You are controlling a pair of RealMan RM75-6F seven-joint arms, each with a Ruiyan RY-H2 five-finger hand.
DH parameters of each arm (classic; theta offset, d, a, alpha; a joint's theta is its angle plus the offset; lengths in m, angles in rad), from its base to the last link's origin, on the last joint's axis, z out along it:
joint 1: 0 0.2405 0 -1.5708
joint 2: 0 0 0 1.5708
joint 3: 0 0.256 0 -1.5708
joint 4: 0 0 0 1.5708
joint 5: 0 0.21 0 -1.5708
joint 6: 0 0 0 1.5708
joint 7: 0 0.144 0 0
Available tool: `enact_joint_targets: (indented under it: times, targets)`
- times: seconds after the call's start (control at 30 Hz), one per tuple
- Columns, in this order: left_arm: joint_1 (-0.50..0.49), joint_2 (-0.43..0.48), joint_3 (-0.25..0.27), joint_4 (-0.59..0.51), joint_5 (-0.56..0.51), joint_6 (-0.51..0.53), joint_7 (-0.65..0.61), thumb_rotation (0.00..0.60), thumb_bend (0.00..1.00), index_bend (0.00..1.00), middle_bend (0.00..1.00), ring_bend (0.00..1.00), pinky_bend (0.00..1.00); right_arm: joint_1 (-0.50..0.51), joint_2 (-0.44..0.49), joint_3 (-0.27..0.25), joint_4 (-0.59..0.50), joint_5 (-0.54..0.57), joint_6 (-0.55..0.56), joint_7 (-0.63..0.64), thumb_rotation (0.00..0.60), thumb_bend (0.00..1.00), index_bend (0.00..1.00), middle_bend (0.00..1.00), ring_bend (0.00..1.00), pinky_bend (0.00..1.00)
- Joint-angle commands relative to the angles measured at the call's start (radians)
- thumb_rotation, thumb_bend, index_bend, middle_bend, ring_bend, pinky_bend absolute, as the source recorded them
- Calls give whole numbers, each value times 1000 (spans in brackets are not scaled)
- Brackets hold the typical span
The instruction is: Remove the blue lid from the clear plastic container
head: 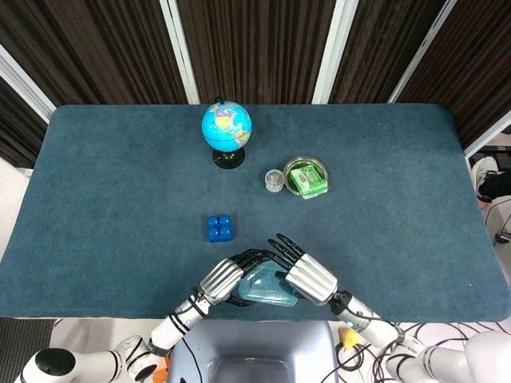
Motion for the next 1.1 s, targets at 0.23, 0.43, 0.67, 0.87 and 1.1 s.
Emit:
enact_joint_targets:
  times: [0.23, 0.43, 0.67, 0.87, 1.1]
  targets:
    - [15, 1, -22, 13, -29, -4, 8, 600, 275, 0, 0, 0, 47, -5, 10, -1, 3, -16, 46, 27, 600, 970, 763, 160, 5, 59]
    - [18, 19, -41, 3, -49, -6, 16, 600, 274, 0, 0, 0, 31, -7, 20, 6, 8, -15, 65, 29, 600, 969, 762, 160, 7, 59]
    - [40, 95, -57, -2, -55, 41, 33, 600, 274, 0, 0, 0, 27, -23, 96, 30, -22, -33, 152, 0, 600, 970, 762, 164, 18, 71]
    - [91, 211, -48, -31, -60, 99, 41, 600, 275, 0, 0, 0, 26, -55, 178, 51, 40, 34, 142, -19, 600, 970, 718, 165, 21, 75]
    - [136, 296, -21, -76, -49, 136, 33, 600, 274, 0, 0, 0, 25, -75, 145, 60, 199, 159, 14, 67, 600, 798, 413, 120, 16, 77]
